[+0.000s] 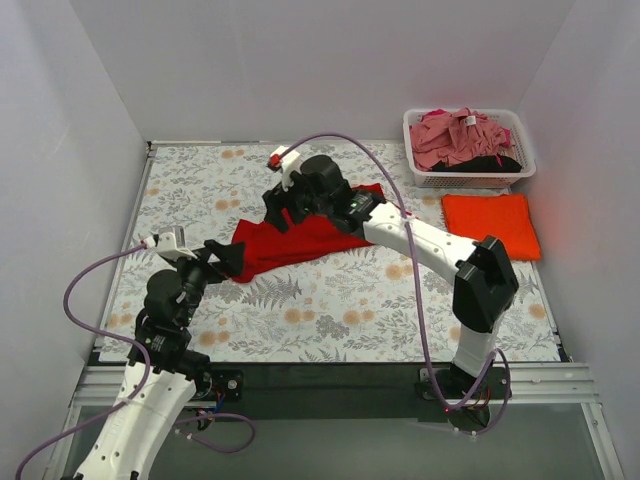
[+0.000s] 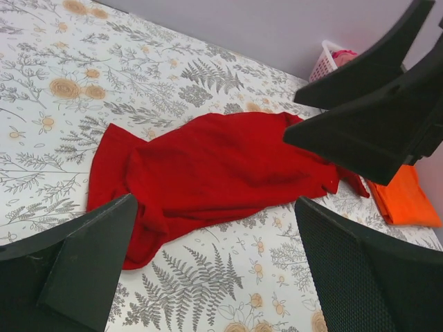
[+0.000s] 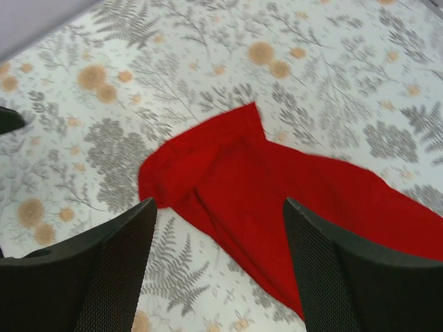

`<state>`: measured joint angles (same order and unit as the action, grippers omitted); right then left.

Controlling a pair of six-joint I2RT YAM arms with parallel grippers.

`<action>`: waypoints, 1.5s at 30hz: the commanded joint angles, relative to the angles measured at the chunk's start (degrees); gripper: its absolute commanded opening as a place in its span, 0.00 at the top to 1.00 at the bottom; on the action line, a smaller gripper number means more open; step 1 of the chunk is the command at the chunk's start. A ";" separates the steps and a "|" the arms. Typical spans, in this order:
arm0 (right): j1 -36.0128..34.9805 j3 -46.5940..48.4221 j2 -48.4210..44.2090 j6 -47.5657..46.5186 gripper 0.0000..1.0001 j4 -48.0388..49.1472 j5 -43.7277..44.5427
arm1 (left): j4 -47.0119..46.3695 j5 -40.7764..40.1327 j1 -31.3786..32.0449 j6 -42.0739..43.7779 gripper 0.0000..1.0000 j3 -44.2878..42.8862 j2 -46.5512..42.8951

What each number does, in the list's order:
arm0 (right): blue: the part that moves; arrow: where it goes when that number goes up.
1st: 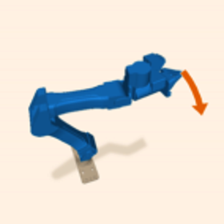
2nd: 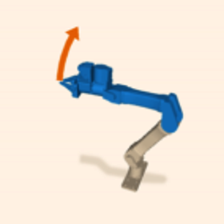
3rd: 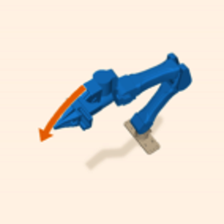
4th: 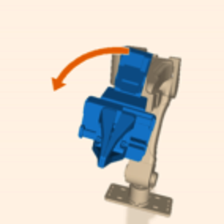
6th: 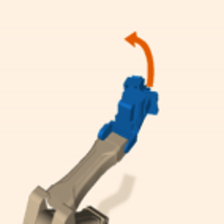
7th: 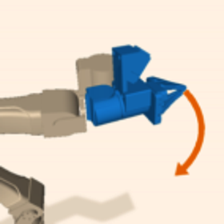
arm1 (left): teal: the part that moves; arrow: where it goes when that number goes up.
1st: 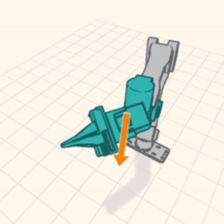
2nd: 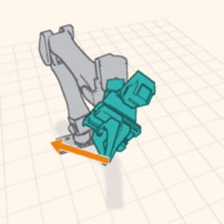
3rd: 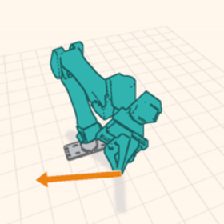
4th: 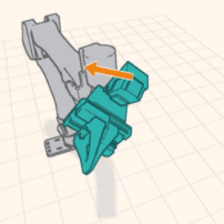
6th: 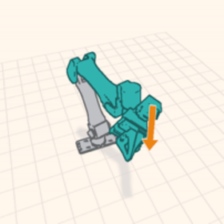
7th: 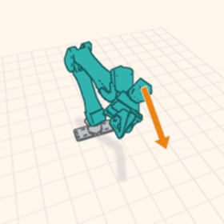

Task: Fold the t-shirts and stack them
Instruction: Move the tshirt to the center of the board, then flatten the tshirt out

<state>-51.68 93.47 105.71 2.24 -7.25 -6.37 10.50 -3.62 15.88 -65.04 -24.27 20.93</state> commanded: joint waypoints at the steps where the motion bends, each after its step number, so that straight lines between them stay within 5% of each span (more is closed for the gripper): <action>1: 7.44 -5.21 -8.84 -1.10 0.21 0.04 6.11 | 0.84 -0.25 0.20 0.17 0.02 -2.01 1.22; 8: 24.07 -19.45 -10.97 -0.74 0.23 0.13 -7.77 | 0.57 2.12 0.12 0.08 0.02 -2.80 8.42; 16: 32.86 -19.91 -3.16 3.12 0.23 2.40 -14.19 | 1.63 3.53 0.03 -0.27 0.02 -4.12 16.60; 27: 33.49 -14.37 8.36 12.08 0.25 5.92 -16.39 | 1.63 5.29 -0.15 0.17 0.02 -4.03 17.92; 45: 33.66 -3.91 19.62 14.11 0.37 8.92 -14.90 | 1.71 6.17 -0.15 0.79 0.02 -4.12 17.57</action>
<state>-18.33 86.91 124.29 15.73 0.01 -20.99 12.03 1.78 15.88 -65.19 -26.30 39.16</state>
